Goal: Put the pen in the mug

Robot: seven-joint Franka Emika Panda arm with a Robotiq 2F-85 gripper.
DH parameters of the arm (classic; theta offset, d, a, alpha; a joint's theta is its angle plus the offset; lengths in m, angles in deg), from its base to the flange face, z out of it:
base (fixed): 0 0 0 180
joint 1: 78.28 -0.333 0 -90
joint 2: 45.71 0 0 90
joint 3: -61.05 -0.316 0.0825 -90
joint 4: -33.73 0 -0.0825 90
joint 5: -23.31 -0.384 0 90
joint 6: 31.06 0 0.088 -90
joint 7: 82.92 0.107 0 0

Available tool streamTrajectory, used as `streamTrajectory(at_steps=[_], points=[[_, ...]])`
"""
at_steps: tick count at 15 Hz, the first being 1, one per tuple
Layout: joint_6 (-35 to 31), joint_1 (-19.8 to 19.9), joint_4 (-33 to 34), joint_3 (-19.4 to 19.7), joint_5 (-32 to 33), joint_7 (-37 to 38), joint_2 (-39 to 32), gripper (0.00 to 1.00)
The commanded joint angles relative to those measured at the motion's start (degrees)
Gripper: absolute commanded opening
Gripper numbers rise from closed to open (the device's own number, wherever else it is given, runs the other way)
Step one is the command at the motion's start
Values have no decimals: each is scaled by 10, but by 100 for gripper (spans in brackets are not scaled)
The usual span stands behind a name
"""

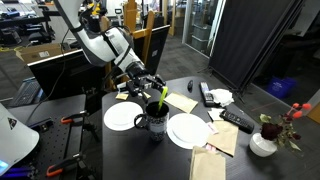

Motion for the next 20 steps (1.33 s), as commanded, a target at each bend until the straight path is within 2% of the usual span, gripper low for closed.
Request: streamTrajectory(at_steps=[1,6,10,20], points=[[2,-3,5,-2,-10,0,5,100],[6,-6,4,-3,-11,0,13,100],[12,-11,-10,-10,-27,0,46,100],[58,-28,-48,-25,-83,-51,193,100]])
